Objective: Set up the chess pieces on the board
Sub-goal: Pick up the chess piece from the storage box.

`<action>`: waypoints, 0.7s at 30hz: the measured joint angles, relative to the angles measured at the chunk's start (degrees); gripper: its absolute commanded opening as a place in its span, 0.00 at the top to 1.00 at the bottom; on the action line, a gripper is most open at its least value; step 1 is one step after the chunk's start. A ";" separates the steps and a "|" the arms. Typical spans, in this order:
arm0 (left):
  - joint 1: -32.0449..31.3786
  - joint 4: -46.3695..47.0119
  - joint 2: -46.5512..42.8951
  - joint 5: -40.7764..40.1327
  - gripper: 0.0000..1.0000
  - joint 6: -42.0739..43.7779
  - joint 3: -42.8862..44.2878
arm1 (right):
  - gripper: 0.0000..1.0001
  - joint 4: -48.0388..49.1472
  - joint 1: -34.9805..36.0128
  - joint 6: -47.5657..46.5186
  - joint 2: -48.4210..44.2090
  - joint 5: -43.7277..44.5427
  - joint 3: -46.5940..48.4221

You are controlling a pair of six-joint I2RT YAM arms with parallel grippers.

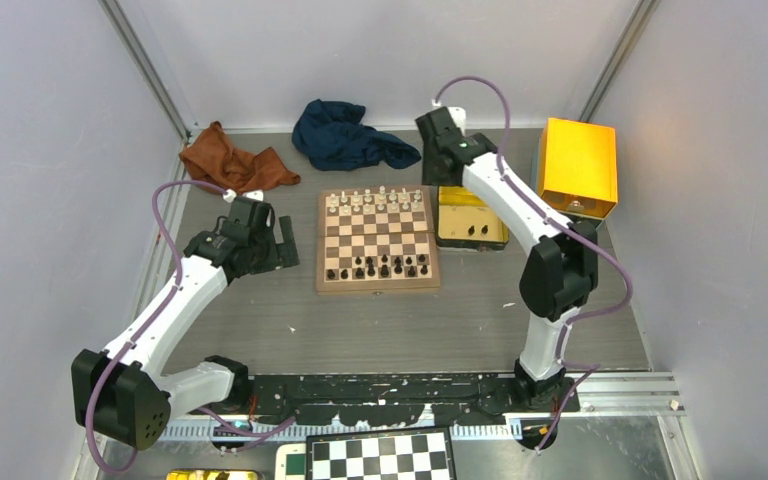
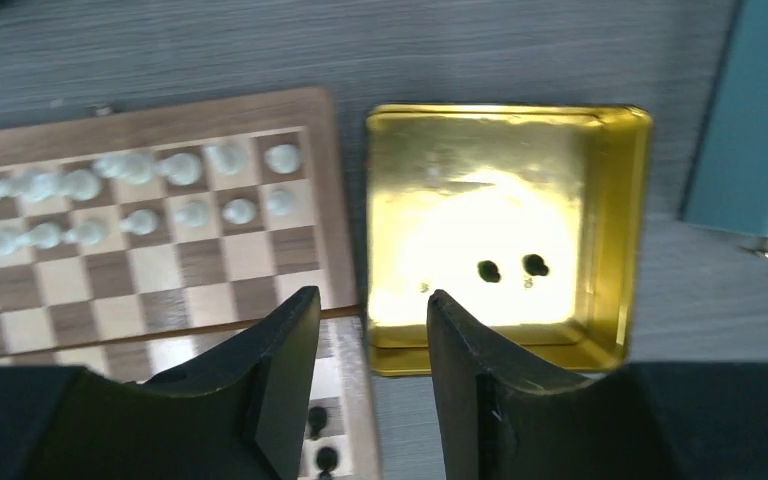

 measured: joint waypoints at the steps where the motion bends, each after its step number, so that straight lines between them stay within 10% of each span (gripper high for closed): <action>1: 0.00 0.00 0.04 0.00 0.00 0.00 0.00 | 0.50 0.07 -1.51 0.20 -0.81 0.39 -0.96; 21: 0.00 -0.07 1.53 0.17 0.00 0.20 0.72 | 0.50 5.33 -12.98 4.76 -1.86 -2.80 -18.08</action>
